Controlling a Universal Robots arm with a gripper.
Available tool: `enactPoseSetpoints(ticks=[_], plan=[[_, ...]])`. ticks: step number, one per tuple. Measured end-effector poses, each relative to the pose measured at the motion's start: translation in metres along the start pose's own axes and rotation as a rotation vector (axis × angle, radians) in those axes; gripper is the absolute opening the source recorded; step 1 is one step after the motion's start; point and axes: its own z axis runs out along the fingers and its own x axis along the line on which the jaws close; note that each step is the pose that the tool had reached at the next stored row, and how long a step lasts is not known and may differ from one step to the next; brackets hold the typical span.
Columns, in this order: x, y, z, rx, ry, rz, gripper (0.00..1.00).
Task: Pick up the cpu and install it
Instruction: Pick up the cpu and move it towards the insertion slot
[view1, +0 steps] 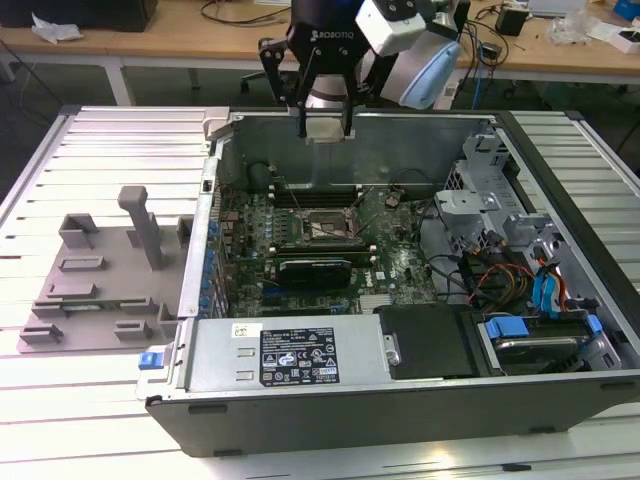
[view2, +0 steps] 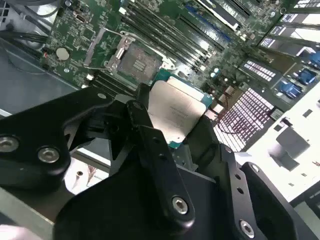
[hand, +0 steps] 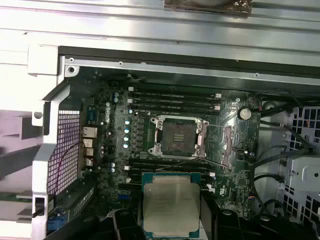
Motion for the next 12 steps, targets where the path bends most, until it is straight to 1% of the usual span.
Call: enactPoseSetpoints(ticks=[1,2,6,9,12], plan=[[-0.0041,0.0001,0.0081,0.0,0.0002,0.0,0.55],[-0.0048,0.0002,0.0113,-0.0001,0.0001,0.0,0.55],[-0.0061,0.0005,0.0203,0.0001,0.0003,0.0,0.55],[-0.0087,0.0009,0.0283,0.0002,0.0004,0.0,0.55],[-0.0134,0.0013,0.0327,0.0,0.0003,0.0,0.55]])
